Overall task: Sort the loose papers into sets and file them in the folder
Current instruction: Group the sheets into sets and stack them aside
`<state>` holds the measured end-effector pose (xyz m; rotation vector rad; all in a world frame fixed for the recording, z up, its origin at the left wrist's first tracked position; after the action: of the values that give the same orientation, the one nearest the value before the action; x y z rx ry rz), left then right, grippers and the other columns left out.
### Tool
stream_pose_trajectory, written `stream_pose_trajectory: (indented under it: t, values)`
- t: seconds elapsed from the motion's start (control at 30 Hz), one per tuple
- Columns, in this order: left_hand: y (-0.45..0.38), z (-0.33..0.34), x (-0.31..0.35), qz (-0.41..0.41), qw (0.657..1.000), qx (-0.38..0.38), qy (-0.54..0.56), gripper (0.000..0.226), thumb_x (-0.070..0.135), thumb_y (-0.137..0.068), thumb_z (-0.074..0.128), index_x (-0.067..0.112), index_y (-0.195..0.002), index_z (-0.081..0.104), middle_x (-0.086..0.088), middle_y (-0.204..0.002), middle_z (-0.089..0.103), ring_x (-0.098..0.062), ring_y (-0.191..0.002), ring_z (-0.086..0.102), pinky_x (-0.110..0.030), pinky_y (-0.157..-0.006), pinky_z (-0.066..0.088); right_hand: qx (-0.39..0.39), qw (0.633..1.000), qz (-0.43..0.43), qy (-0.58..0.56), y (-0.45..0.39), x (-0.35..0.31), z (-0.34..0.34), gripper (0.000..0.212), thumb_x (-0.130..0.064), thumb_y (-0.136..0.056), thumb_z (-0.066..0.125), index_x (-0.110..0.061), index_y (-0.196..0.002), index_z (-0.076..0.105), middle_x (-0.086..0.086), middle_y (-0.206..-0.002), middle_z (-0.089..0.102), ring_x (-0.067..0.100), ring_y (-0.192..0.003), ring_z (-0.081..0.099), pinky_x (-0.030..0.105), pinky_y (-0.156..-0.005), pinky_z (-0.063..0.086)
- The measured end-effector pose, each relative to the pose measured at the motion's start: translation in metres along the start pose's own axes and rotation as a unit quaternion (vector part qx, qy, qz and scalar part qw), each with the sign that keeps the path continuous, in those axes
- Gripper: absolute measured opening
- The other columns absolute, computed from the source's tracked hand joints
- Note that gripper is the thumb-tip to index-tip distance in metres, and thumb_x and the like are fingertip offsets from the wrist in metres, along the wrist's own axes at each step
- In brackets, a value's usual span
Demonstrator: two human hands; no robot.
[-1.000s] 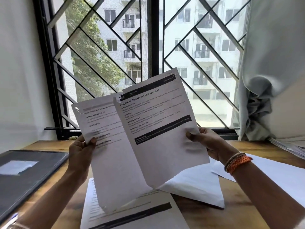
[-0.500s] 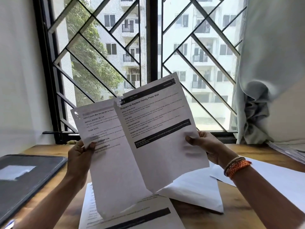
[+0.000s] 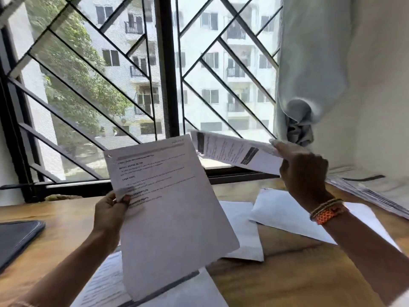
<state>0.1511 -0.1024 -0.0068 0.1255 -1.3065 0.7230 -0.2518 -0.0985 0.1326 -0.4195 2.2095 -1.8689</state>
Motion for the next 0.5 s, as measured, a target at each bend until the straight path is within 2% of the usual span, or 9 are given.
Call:
stream_pose_trajectory:
  t: [0.1,0.17,0.23,0.27,0.33,0.43,0.47,0.5]
  values:
    - [0.001,0.016,-0.005,-0.006,1.000,-0.003,-0.026,0.025,-0.005,-0.094,0.046,0.013,-0.091,0.062,-0.006,-0.084,0.063,-0.009,-0.052,0.065,-0.020,-0.045,0.054,-0.096,0.994,-0.039,0.037,0.035,0.019,0.008,0.052,0.014,-0.058,0.066,-0.014,-0.101,0.073,0.008,-0.093,0.074,0.029,-0.075,0.071,0.036,-0.058,0.057]
    - [0.000,0.015,-0.009,-0.012,0.999,0.014,-0.049,0.021,-0.004,-0.094,0.048,0.006,-0.105,0.063,-0.009,-0.086,0.063,-0.018,-0.061,0.063,-0.021,-0.047,0.054,-0.243,0.966,-0.034,0.083,0.066,0.036,0.028,0.046,0.012,-0.061,0.063,-0.016,-0.097,0.072,0.009,-0.088,0.073,0.031,-0.075,0.070,0.037,-0.062,0.056]
    - [-0.003,0.007,-0.010,-0.016,0.997,0.034,-0.067,0.025,-0.002,-0.094,0.051,0.003,-0.117,0.060,-0.010,-0.090,0.062,-0.018,-0.067,0.059,-0.020,-0.048,0.055,-0.424,0.893,-0.005,0.151,0.102,0.052,0.045,0.040,-0.002,-0.080,0.054,-0.025,-0.111,0.067,0.004,-0.108,0.069,0.028,-0.097,0.066,0.032,-0.079,0.052]
    - [-0.002,0.002,-0.011,-0.016,0.996,0.041,-0.076,0.027,-0.002,-0.094,0.052,0.002,-0.119,0.059,-0.011,-0.092,0.062,-0.016,-0.066,0.059,-0.019,-0.047,0.054,-0.495,0.852,0.012,0.172,0.121,0.061,0.049,0.038,-0.010,-0.088,0.049,-0.028,-0.119,0.062,0.002,-0.119,0.063,0.026,-0.110,0.061,0.032,-0.086,0.047]
    - [-0.002,-0.011,-0.006,-0.006,0.994,0.054,-0.094,0.027,-0.001,-0.093,0.053,0.002,-0.120,0.058,-0.012,-0.100,0.060,-0.010,-0.062,0.059,-0.016,-0.046,0.053,-0.608,0.772,0.045,0.181,0.149,0.072,0.051,0.039,-0.016,-0.094,0.044,-0.026,-0.130,0.052,0.004,-0.133,0.053,0.025,-0.123,0.051,0.033,-0.097,0.041]
    - [-0.003,-0.039,0.006,0.004,0.990,0.067,-0.124,0.021,-0.001,-0.094,0.052,0.009,-0.110,0.060,-0.009,-0.095,0.060,-0.012,-0.068,0.055,-0.014,-0.046,0.052,-0.715,0.671,0.052,0.186,0.172,0.074,0.052,0.050,-0.016,-0.092,0.043,-0.016,-0.142,0.037,0.012,-0.147,0.039,0.029,-0.132,0.041,0.041,-0.107,0.037]
    - [-0.004,-0.048,0.011,0.006,0.988,0.075,-0.133,0.018,-0.001,-0.094,0.051,0.013,-0.100,0.061,-0.005,-0.088,0.059,-0.011,-0.068,0.054,-0.013,-0.045,0.051,-0.737,0.647,0.045,0.190,0.172,0.071,0.051,0.056,-0.020,-0.094,0.044,-0.011,-0.146,0.027,0.017,-0.152,0.030,0.032,-0.137,0.034,0.043,-0.110,0.033]
    - [-0.003,-0.061,0.016,0.008,0.986,0.086,-0.142,0.020,-0.001,-0.094,0.051,0.017,-0.090,0.060,-0.001,-0.083,0.057,-0.010,-0.065,0.055,-0.013,-0.044,0.050,-0.747,0.637,0.035,0.186,0.170,0.061,0.053,0.064,-0.026,-0.096,0.045,-0.008,-0.150,0.017,0.020,-0.155,0.020,0.036,-0.141,0.026,0.044,-0.113,0.029]
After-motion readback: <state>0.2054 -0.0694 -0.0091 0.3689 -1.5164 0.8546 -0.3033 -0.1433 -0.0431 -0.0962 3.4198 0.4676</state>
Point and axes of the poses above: each hand's wrist, its own y-axis away from the middle knuckle, its own z-axis out of the palm, x = y × z, the point moved 10 cm from there along -y, towards the middle knuckle
